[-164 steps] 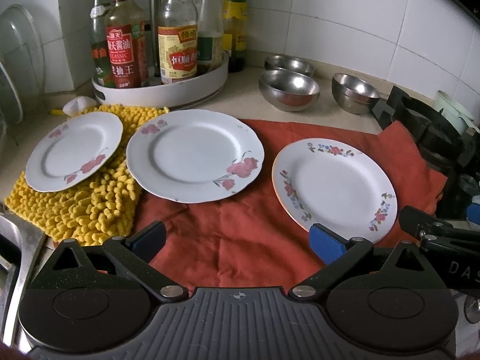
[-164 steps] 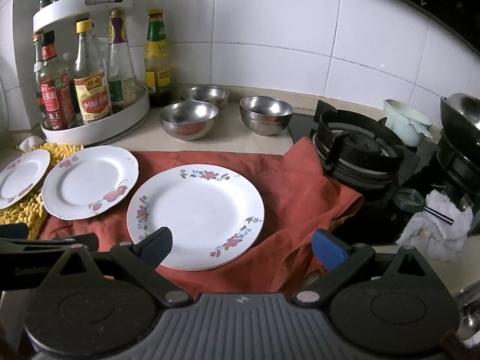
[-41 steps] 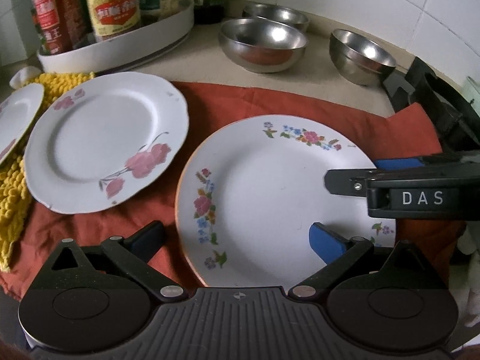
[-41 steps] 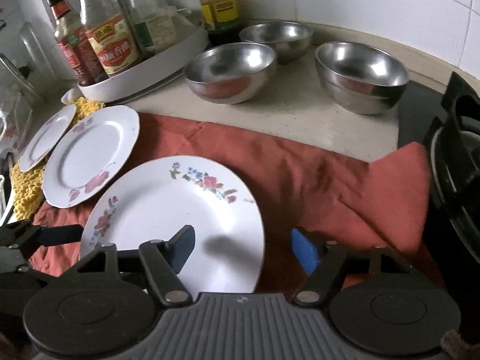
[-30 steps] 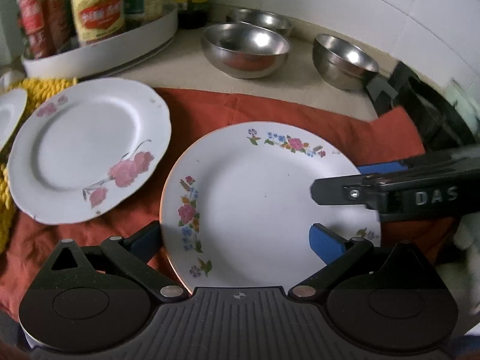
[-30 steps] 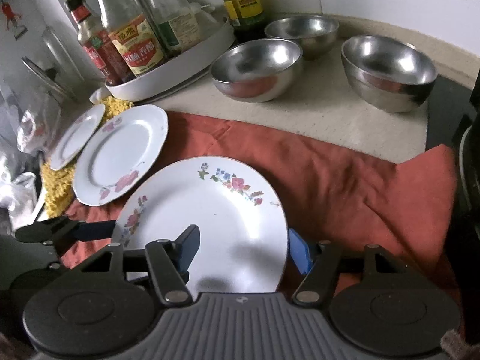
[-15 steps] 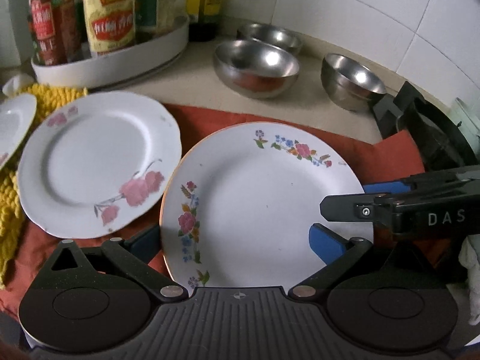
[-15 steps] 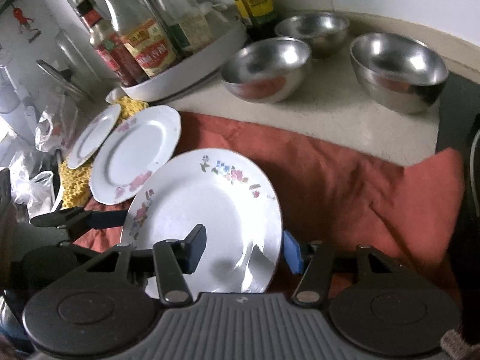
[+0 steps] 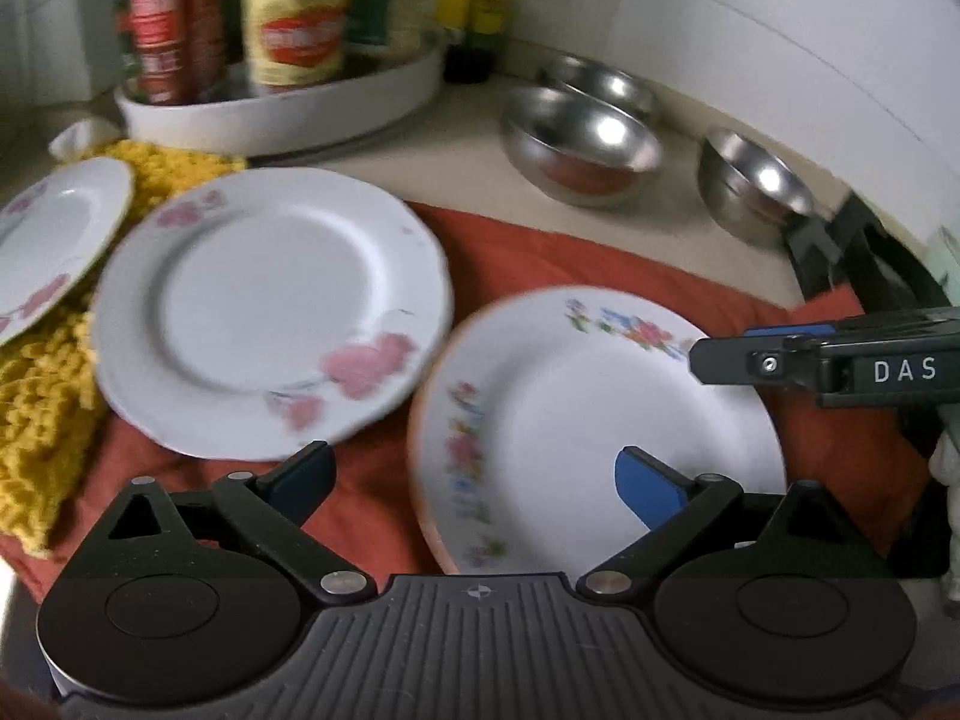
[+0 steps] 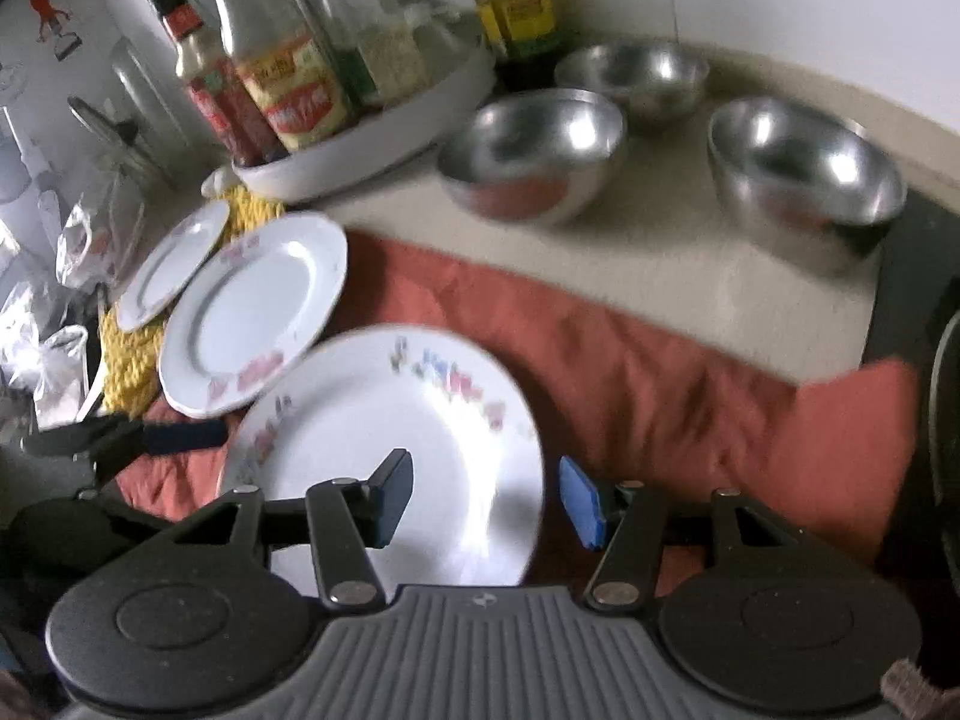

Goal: Organize plates and bowls

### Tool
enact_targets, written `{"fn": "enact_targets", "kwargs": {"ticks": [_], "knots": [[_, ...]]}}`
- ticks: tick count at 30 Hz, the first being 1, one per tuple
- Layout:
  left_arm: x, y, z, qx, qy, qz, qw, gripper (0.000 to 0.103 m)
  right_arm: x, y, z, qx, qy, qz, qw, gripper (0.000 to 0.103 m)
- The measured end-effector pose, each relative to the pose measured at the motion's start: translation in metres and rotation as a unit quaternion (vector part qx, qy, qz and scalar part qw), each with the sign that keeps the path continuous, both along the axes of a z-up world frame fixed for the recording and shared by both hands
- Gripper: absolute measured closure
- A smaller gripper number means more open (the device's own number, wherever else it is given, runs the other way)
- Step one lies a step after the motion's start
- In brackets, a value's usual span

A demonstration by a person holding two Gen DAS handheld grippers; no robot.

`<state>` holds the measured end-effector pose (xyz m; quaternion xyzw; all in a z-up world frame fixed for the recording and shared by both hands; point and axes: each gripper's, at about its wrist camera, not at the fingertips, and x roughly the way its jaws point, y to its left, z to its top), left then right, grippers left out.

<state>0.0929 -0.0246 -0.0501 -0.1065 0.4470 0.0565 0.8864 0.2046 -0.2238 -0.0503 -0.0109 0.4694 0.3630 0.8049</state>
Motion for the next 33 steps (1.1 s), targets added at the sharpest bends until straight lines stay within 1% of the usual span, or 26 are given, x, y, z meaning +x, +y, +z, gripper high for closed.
{"fn": "enact_targets", "kwargs": {"ticks": [3,5,7,12,14,16,18,23,27,30,33], "knots": [[0.000,0.024,0.008,0.006,-0.001,0.021,0.9998,0.001,0.002,0.014,0.009,0.004,-0.019,0.002,1.000,0.052],[0.001,0.040,0.013,0.004,-0.003,0.029,0.9996,0.000,0.004,0.028,0.012,0.010,-0.020,0.005,1.000,0.052],[0.002,0.053,0.015,0.012,0.002,0.040,0.9991,0.000,0.004,0.044,0.014,0.015,-0.022,0.008,1.000,0.052],[0.010,0.082,0.011,0.030,0.017,0.052,0.9981,0.000,0.008,0.092,0.014,0.011,-0.043,0.028,0.999,0.052],[0.014,0.090,0.007,0.036,0.022,0.053,0.9977,0.000,0.015,0.110,0.012,0.007,-0.046,0.027,0.999,0.052],[0.016,0.097,0.004,0.034,0.029,0.050,0.9978,0.000,0.021,0.123,0.008,0.000,-0.042,0.024,0.999,0.052],[0.019,0.102,0.002,0.027,0.030,0.044,0.9982,0.000,0.028,0.133,0.003,-0.005,-0.035,0.023,0.999,0.052],[0.027,0.106,-0.004,0.024,0.037,0.035,0.9984,0.000,0.036,0.147,-0.010,-0.017,-0.011,0.021,1.000,0.051],[0.033,0.107,-0.007,0.029,0.041,0.037,0.9980,0.000,0.035,0.150,-0.013,-0.010,-0.008,0.027,1.000,0.051],[0.037,0.108,-0.010,0.037,0.043,0.039,0.9977,0.000,0.035,0.155,-0.011,0.002,0.005,0.037,0.999,0.050],[0.041,0.110,-0.012,0.034,0.039,0.045,0.9976,0.000,0.031,0.161,-0.012,0.006,-0.002,0.059,0.998,0.050]]}}
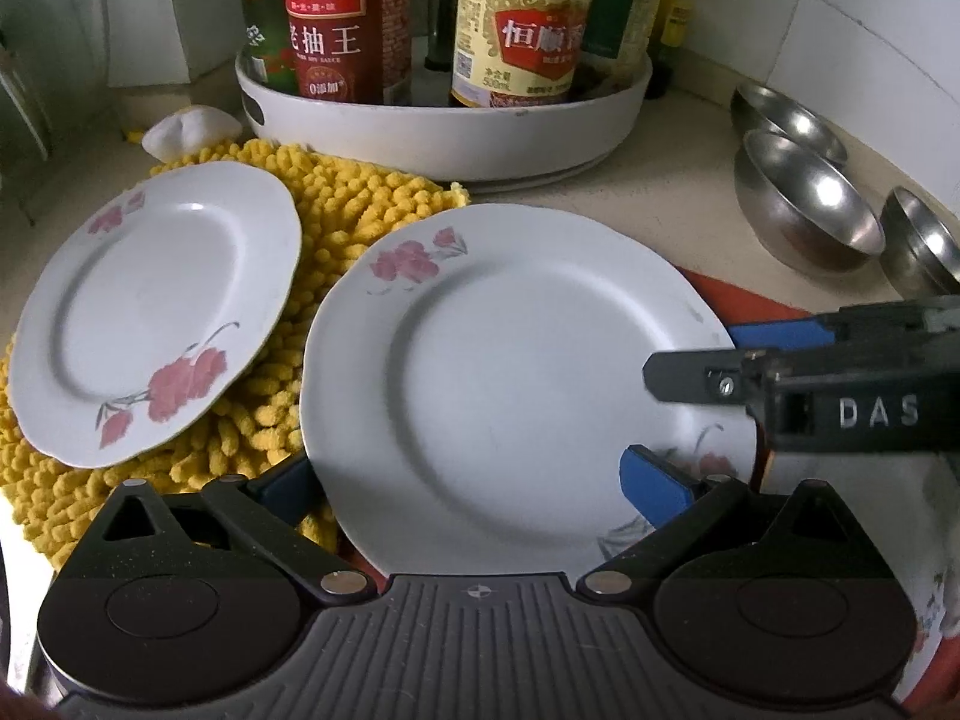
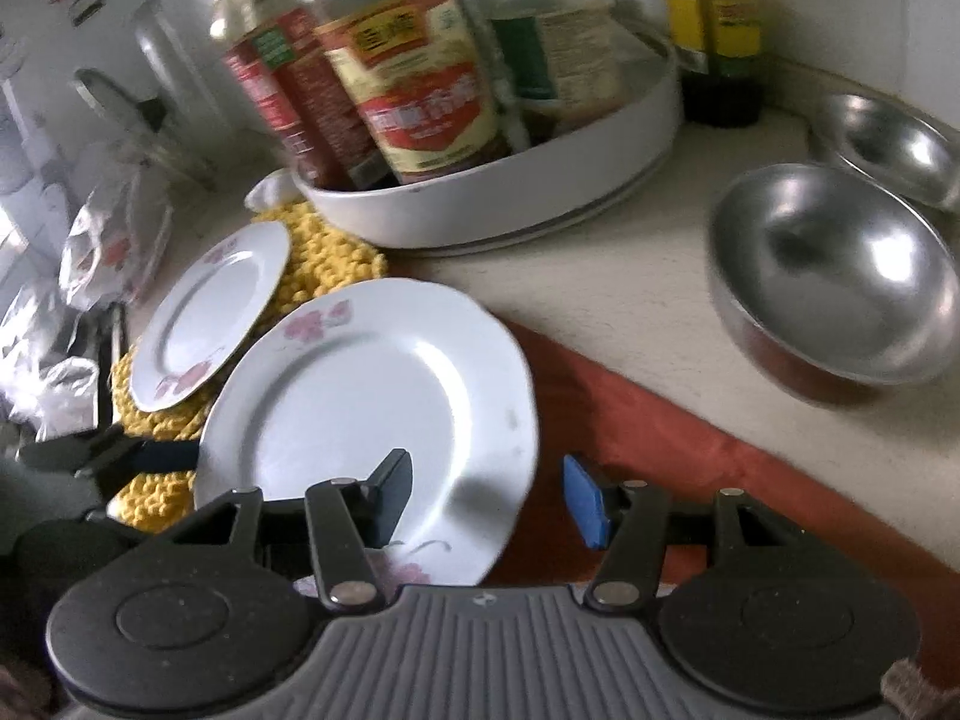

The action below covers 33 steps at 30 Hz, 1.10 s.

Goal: Organize plates and bowls

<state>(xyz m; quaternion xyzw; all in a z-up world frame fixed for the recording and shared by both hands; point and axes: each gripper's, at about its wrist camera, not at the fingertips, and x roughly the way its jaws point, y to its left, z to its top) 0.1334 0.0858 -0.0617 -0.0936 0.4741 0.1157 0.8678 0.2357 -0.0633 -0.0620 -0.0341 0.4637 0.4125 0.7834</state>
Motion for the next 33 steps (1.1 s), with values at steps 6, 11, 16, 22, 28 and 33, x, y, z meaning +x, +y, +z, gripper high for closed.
{"fn": "enact_targets", "kwargs": {"ticks": [6,11,16,22,28,33], "knots": [[0.003,0.003,-0.002,0.000,-0.002,0.008,1.0000,0.000,-0.002,0.008,0.001,0.005,-0.001,0.018,1.000,0.048],[0.004,0.005,-0.004,0.000,-0.010,0.004,0.9999,0.000,0.003,0.005,0.002,0.016,0.010,0.017,1.000,0.049],[0.005,0.007,-0.005,0.003,-0.022,0.006,0.9997,0.000,0.004,0.009,0.002,0.010,0.002,0.017,1.000,0.049],[0.006,0.006,-0.003,-0.001,-0.013,0.012,0.9998,0.000,0.002,0.011,0.004,-0.003,0.005,0.003,1.000,0.052],[0.002,0.006,0.000,-0.003,-0.010,0.017,0.9998,0.000,0.000,0.005,0.009,0.005,0.011,0.003,1.000,0.052],[-0.002,0.005,0.006,-0.003,-0.015,0.020,0.9997,0.000,-0.001,0.004,0.012,0.009,0.011,0.002,1.000,0.052]]}}
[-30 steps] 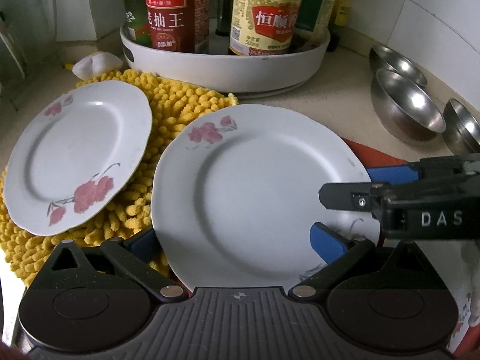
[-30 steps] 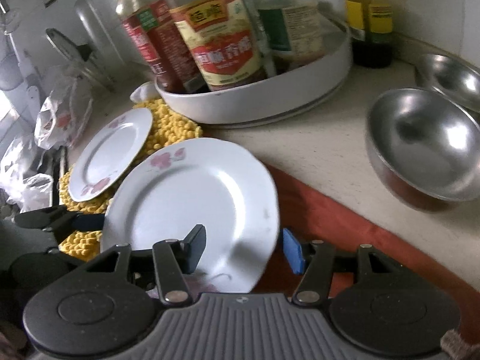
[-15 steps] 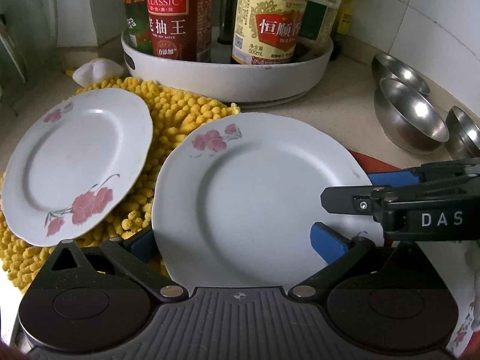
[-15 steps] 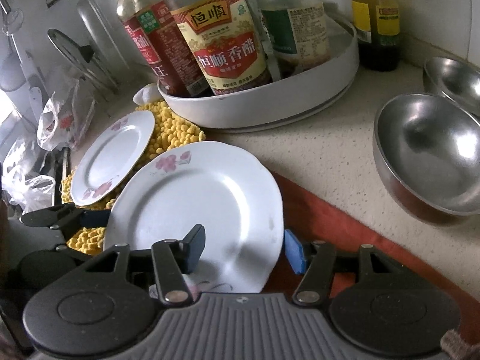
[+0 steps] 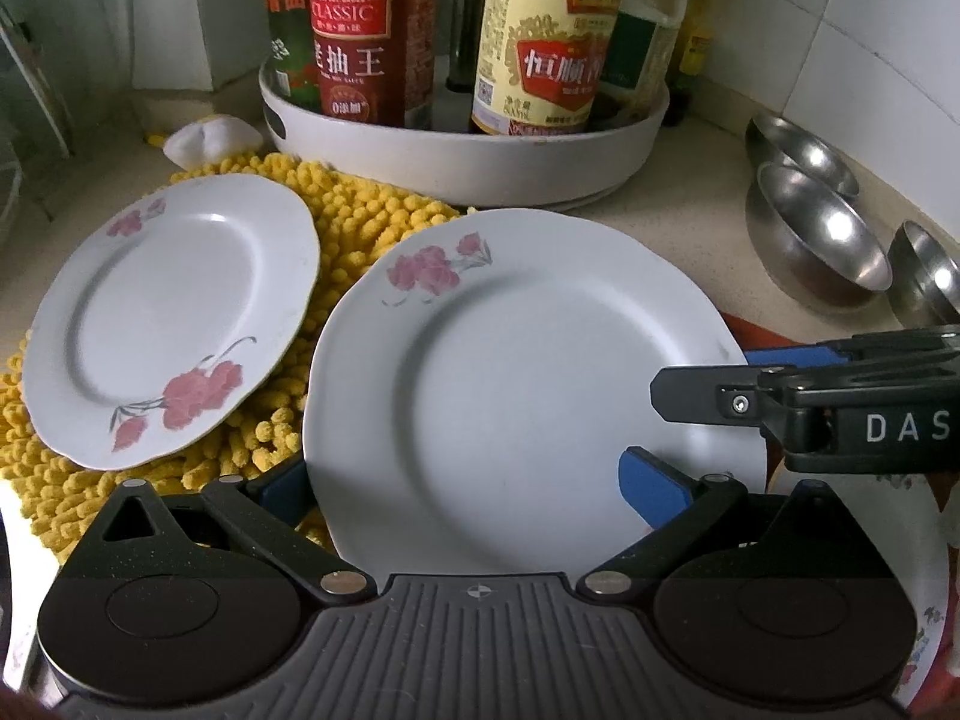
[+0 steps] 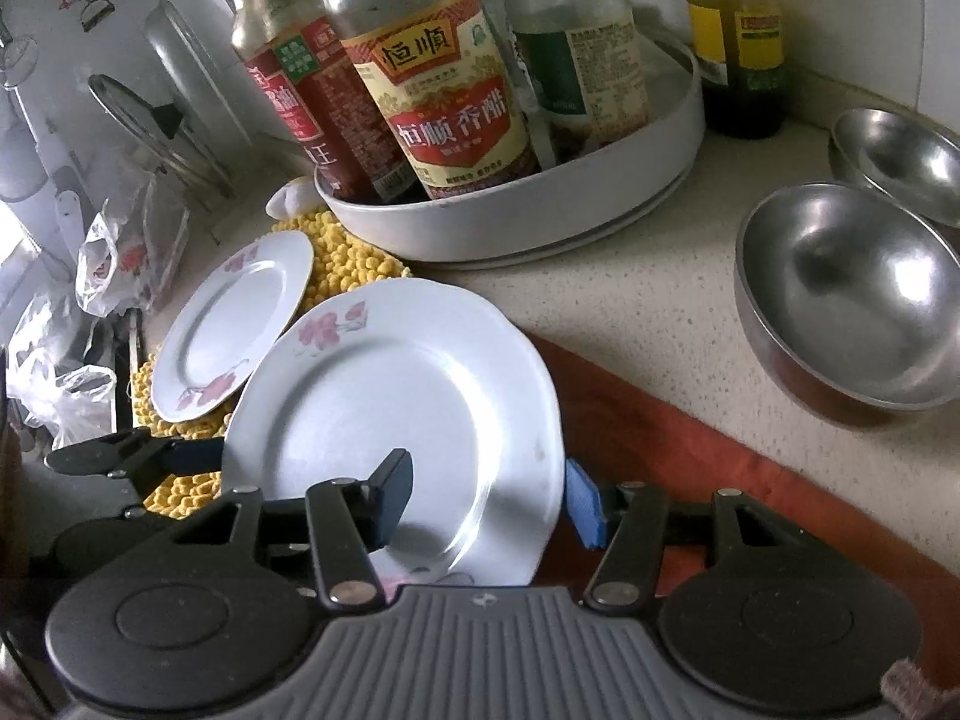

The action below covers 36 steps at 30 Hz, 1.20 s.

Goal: Organize plates and bowls

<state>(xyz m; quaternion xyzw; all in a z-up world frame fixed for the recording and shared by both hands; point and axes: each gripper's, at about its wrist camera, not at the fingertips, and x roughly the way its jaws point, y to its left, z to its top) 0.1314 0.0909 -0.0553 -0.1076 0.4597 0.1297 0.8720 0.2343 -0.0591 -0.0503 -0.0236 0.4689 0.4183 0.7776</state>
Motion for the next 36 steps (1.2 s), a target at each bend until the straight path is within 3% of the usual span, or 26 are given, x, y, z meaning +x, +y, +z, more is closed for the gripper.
{"fn": "enact_targets", "kwargs": {"ticks": [15,36], "knots": [[-0.007,-0.006,0.021,0.008,-0.018,-0.002,0.9998,0.000,-0.008,-0.011,0.022,0.025,-0.002,-0.003,1.000,0.052],[-0.010,-0.068,0.034,0.015,-0.026,-0.076,0.9966,0.000,-0.036,-0.077,0.041,0.032,0.002,-0.062,0.998,0.052]]}}
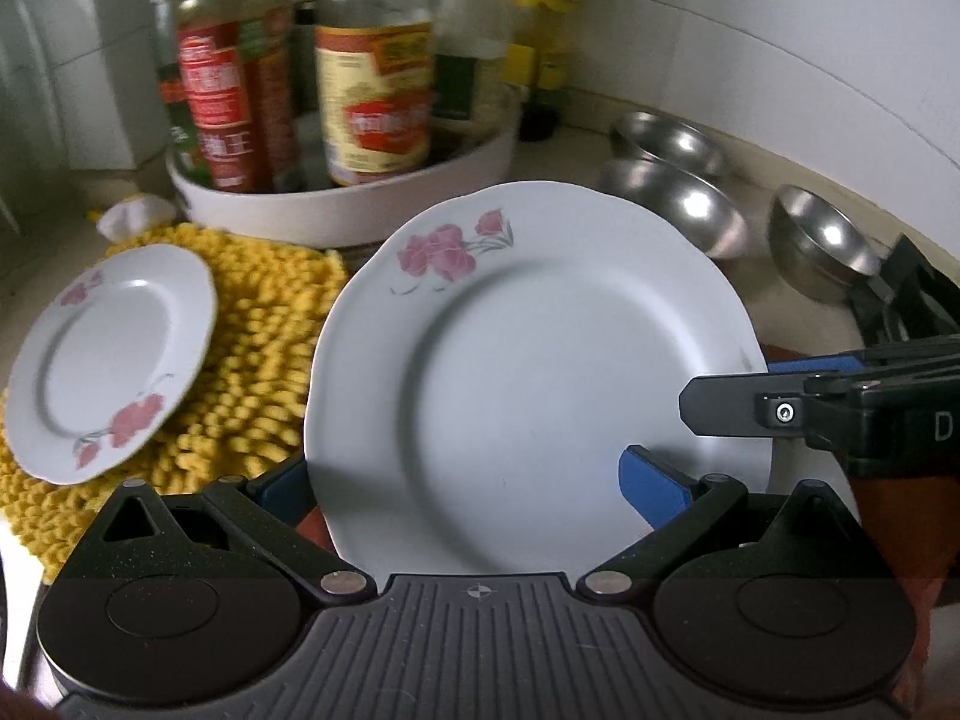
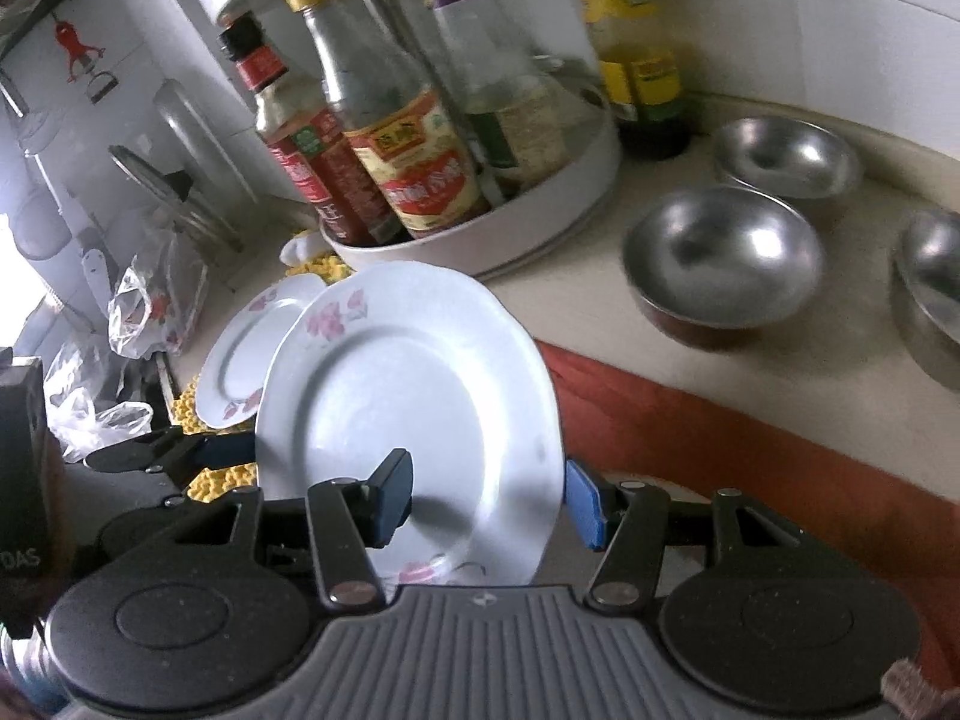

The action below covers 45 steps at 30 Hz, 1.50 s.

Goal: Organize plates and bowls

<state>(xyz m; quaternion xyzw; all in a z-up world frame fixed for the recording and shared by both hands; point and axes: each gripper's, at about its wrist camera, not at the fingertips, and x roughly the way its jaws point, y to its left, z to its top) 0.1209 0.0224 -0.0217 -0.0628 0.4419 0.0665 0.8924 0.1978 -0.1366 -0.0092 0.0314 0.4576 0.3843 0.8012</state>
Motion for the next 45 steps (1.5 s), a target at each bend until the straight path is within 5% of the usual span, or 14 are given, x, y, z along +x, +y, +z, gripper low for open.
{"fn": "enact_targets", "kwargs": {"ticks": [30,45], "knots": [[-0.001,-0.079,-0.029,-0.009,0.057,-0.101,0.9933,0.001,-0.033,-0.091,-0.033,-0.059,0.044,-0.072,0.995,0.052],[0.001,-0.085,-0.026,0.015,0.040,-0.112,0.9927,0.000,-0.030,-0.090,-0.019,-0.073,-0.030,-0.075,0.994,0.052]]}}
